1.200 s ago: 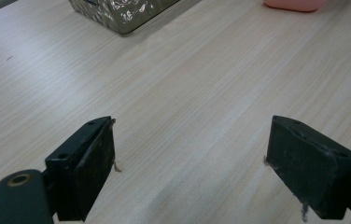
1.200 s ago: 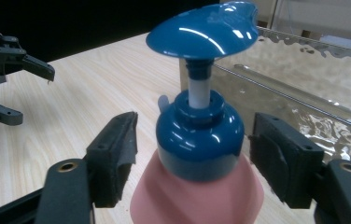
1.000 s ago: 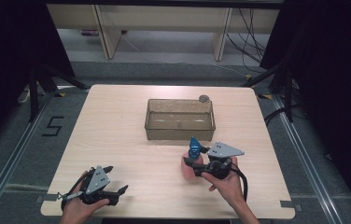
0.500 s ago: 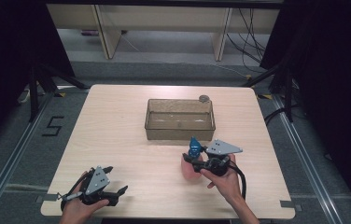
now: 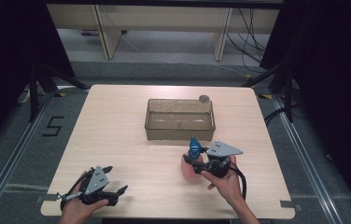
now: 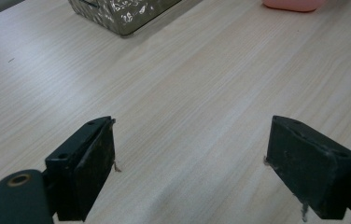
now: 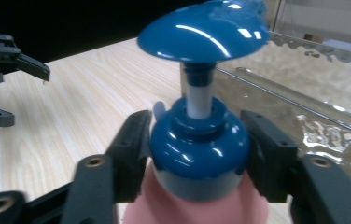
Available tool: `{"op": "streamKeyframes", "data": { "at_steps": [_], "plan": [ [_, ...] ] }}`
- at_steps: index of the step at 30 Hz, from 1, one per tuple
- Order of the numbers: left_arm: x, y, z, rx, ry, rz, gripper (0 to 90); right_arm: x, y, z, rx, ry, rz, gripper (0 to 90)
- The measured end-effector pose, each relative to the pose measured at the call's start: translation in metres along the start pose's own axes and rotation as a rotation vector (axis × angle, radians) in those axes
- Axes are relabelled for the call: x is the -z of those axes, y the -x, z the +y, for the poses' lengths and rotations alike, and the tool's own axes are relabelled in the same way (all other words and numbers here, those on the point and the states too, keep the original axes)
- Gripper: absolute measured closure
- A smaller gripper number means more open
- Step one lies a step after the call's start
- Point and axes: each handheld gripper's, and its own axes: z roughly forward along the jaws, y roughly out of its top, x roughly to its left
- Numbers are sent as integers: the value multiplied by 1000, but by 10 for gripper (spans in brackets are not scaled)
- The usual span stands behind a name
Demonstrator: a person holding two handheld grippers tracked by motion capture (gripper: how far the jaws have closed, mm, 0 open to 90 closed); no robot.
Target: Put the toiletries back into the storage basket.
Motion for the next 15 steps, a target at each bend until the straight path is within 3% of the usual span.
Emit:
{"op": "streamKeyframes", "data": {
  "at_steps": [2,3,4,5,6,7,14,15],
  "plan": [
    [-1,0,0,3,1,-4,150,0,2,0,-3,4,11,488],
    [-1,1,0,4,8,4,150,1,0,-1,-28,-3,14,492],
    [0,0,0,-11,-11,-1,150,1,0,-1,-28,-3,14,492],
    [1,-1,0,-23,-22,0,150,1,2,-1,5,12,-5,499],
    [0,0,0,-1,-2,-2,149,2,0,0,0,7,-2,514],
    [0,0,0,-2,-1,1,149,1,1,1,45,15,-14,525],
    [0,0,0,-1,-5,-4,150,0,-3,4,43,13,-27,538],
    [-1,-1,-1,-5,0,8,150,1,-6,6,58,-5,-55,538]
  ]
}}
